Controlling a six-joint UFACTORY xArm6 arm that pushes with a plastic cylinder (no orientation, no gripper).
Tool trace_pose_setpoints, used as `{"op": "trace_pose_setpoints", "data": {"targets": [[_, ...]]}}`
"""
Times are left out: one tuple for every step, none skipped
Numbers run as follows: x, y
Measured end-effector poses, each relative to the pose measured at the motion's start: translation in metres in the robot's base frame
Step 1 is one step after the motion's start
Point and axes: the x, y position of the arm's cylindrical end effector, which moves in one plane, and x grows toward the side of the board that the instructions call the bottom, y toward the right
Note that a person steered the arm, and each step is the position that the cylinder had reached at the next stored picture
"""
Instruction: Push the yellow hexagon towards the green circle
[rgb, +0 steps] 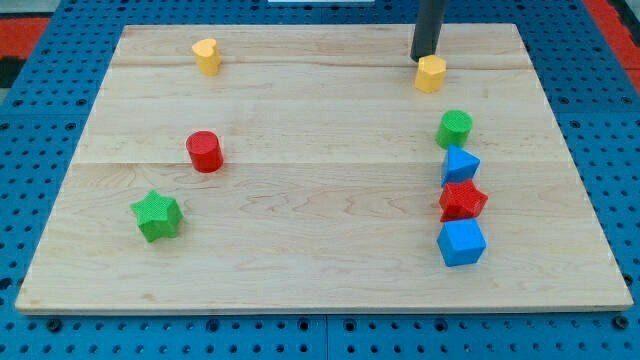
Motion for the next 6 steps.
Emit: {"op": "trace_pose_setpoints", "data": {"targets": [[0.000,0.000],[0.003,0.000],[0.016,0.000],[0.026,0.000],[0.026,0.000],[0.031,0.000]]}}
